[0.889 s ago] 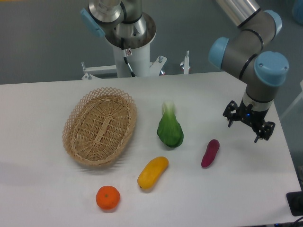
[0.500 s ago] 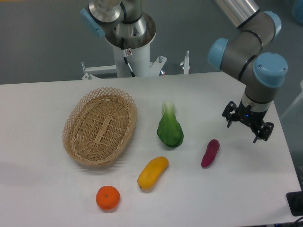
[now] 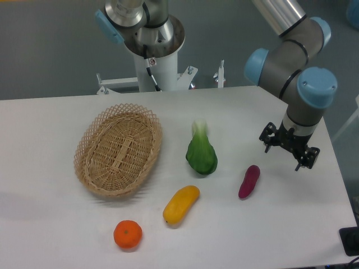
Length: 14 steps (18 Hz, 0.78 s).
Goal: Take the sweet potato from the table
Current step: 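Lower the open gripper down over the purple sweet potato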
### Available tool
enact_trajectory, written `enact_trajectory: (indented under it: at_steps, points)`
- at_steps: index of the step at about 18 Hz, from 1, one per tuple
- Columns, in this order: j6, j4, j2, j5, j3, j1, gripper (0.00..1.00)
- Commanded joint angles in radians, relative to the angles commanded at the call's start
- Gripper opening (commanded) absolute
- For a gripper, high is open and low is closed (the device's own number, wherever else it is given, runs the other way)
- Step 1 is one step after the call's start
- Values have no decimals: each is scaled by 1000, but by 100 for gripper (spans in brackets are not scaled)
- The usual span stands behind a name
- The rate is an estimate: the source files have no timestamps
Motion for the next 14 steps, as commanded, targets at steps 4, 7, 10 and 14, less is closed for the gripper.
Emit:
enact_trajectory:
  at_steps: [4,7,10,14]
  points:
    - [-72,32,-48,0,17,-26,100]
    - [-71,37,-64,-2,18,-34,100]
    - [-72,41,-77,-2,8,-48,100]
    - [-86,41,-91,-3,0,-63,100]
